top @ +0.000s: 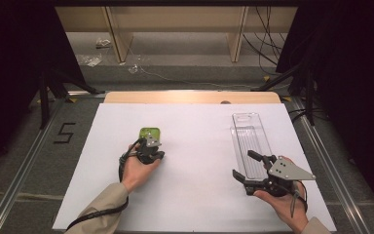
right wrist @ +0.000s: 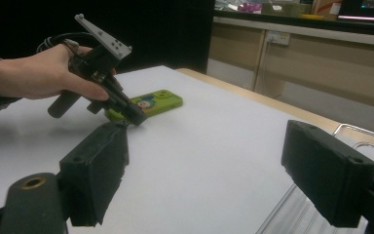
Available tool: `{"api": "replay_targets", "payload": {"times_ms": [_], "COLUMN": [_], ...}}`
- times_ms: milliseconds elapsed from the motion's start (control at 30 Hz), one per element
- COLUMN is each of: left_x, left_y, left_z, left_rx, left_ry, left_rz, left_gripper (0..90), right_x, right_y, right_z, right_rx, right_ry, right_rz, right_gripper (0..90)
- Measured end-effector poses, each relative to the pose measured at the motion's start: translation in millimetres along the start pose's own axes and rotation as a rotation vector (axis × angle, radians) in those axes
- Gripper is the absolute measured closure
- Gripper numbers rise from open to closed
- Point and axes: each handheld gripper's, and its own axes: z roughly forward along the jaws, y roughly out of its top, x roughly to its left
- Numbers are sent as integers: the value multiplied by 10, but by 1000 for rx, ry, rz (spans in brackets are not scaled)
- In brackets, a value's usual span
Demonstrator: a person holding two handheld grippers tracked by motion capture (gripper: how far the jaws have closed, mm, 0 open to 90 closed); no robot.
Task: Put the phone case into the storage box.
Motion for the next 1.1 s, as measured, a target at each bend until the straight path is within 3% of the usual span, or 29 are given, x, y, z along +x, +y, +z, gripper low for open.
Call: {"api": "replay_targets", "payload": {"times_ms": [567,1100], "left_x": [70,139], "left_y": [-75,-147], "left_z": [-89,-171], "left_rx": [34,48], "left_ry": [7,21], "left_rz": [-16,-28], "left_gripper": [897,897], "right_x": [-37,-107], "right_y": [-12,-25], "right_z": [6,23], "right_rx": [11,20], "right_ry": [-23,-12], "right_rz": [6,3], "right_gripper": [167,173]}}
